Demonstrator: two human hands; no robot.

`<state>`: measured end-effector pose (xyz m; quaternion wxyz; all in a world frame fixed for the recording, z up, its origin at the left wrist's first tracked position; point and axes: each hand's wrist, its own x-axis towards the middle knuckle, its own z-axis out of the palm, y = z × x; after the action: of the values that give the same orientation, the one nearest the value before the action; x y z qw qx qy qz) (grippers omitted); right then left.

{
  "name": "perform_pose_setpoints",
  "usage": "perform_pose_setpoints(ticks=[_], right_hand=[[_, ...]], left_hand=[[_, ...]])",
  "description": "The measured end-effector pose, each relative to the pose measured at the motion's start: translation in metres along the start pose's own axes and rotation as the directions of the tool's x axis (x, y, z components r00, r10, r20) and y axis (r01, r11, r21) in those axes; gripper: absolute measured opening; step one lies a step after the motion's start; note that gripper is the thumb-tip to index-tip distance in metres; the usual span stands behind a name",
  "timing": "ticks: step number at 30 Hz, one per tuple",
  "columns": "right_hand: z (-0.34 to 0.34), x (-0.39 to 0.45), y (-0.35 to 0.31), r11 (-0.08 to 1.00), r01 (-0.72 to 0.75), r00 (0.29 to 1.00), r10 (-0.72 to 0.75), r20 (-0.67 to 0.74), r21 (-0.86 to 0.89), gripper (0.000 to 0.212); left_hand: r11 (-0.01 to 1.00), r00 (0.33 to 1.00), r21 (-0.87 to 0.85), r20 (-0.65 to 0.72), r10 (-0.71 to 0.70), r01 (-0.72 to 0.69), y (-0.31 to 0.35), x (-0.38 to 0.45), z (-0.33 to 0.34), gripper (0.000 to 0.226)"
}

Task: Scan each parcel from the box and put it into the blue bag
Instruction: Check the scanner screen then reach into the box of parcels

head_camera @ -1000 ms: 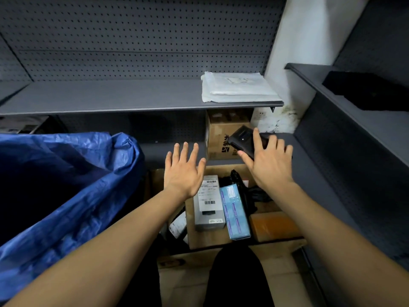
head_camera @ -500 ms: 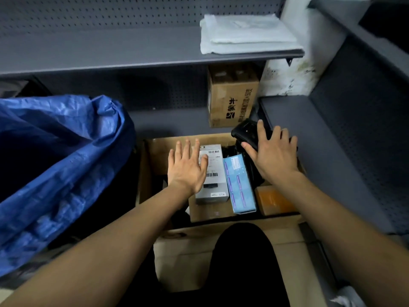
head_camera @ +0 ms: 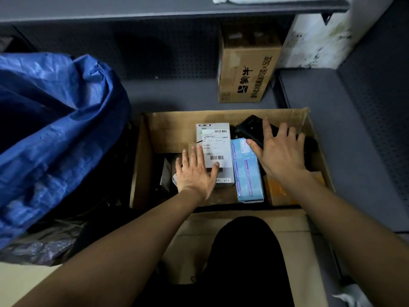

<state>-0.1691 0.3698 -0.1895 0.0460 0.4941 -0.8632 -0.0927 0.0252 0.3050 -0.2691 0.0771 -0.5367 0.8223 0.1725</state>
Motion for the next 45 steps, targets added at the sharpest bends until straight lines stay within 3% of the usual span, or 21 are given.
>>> perform_pose_setpoints(ticks=[10, 28, 33, 39, 45], right_hand=[[0.010, 0.003, 0.006, 1.000, 0.000, 0.999, 0.000, 0.037, 0.019, 0.078], [0.025, 0.006, -0.001, 0.997, -0.015, 0.993, 0.006, 0.115, 0.075, 0.080], [0.024, 0.008, -0.012, 0.997, 0.012, 0.993, -0.020, 0.112, 0.075, 0.080], [0.021, 0.008, -0.016, 0.997, 0.036, 0.993, -0.044, 0.109, 0.069, 0.079], [0.017, 0.006, -0.013, 0.993, 0.114, 0.977, -0.109, 0.184, -0.016, 0.081]], left_hand=[[0.993, 0.992, -0.007, 0.048, -0.116, 0.116, 0.038, 0.003, 0.056, 0.109], [0.989, 0.987, 0.004, -0.052, -0.150, 0.150, 0.007, 0.008, 0.078, 0.105], [0.987, 0.983, -0.077, -0.111, -0.149, 0.141, -0.005, 0.006, 0.072, 0.097], [0.964, 0.964, -0.132, -0.102, -0.246, 0.232, -0.007, 0.012, 0.081, 0.130], [0.952, 0.949, -0.112, -0.107, -0.297, 0.286, -0.002, 0.021, 0.076, 0.138]])
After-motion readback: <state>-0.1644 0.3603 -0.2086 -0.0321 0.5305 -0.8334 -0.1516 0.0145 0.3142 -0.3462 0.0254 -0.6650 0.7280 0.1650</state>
